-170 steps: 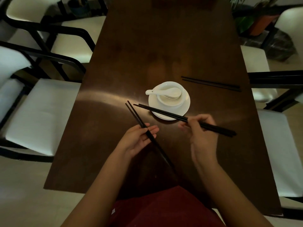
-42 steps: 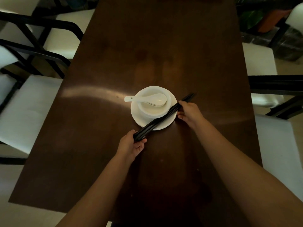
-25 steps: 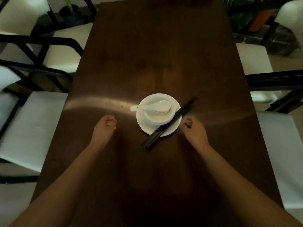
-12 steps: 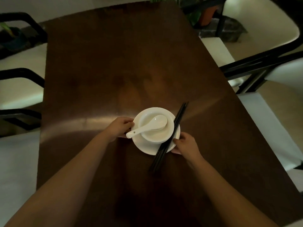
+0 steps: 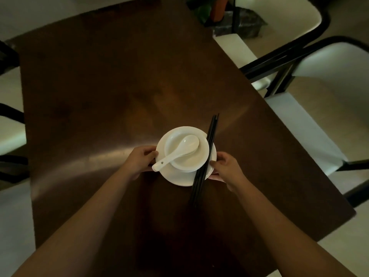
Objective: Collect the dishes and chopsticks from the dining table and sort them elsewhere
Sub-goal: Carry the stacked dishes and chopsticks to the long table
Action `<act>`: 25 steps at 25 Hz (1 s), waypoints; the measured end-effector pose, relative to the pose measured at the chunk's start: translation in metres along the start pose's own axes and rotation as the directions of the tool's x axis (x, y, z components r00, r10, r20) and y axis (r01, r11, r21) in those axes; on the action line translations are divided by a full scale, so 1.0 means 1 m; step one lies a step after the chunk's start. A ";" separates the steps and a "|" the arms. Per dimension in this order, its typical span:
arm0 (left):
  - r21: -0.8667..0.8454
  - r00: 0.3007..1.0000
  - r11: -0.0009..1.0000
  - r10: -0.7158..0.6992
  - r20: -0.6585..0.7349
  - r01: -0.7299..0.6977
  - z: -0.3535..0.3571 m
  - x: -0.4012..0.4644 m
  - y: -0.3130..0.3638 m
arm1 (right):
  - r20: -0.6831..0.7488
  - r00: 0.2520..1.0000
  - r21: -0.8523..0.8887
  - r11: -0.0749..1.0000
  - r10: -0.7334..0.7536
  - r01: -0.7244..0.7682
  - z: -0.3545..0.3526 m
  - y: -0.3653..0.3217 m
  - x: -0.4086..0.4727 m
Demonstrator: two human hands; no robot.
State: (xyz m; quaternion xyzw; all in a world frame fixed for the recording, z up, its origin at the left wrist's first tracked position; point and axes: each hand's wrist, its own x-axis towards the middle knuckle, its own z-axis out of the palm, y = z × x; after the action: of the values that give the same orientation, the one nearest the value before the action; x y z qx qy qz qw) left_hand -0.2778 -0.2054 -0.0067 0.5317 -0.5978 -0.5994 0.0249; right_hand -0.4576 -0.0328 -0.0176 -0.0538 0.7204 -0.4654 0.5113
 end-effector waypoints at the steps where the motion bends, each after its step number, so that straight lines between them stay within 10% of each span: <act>1: 0.007 1.000 1.000 0.010 0.009 -0.010 0.006 -0.004 0.005 | -0.004 1.000 0.012 1.000 -0.006 0.006 -0.008 -0.001 -0.006; 11: 0.045 0.963 0.986 0.144 0.230 -0.158 0.143 -0.063 0.094 | -0.191 0.979 0.152 0.983 -0.071 0.101 -0.169 -0.001 -0.101; 25: -0.041 0.808 0.967 0.234 0.541 -0.253 0.554 -0.214 0.192 | -0.466 0.875 0.203 0.947 -0.129 0.248 -0.572 0.079 -0.280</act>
State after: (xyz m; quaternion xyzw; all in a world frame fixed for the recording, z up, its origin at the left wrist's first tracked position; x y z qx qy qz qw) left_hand -0.6704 0.2646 0.1109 0.2601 -0.6533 -0.7068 -0.0772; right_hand -0.7443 0.5183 0.1420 0.0505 0.7434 -0.6022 0.2866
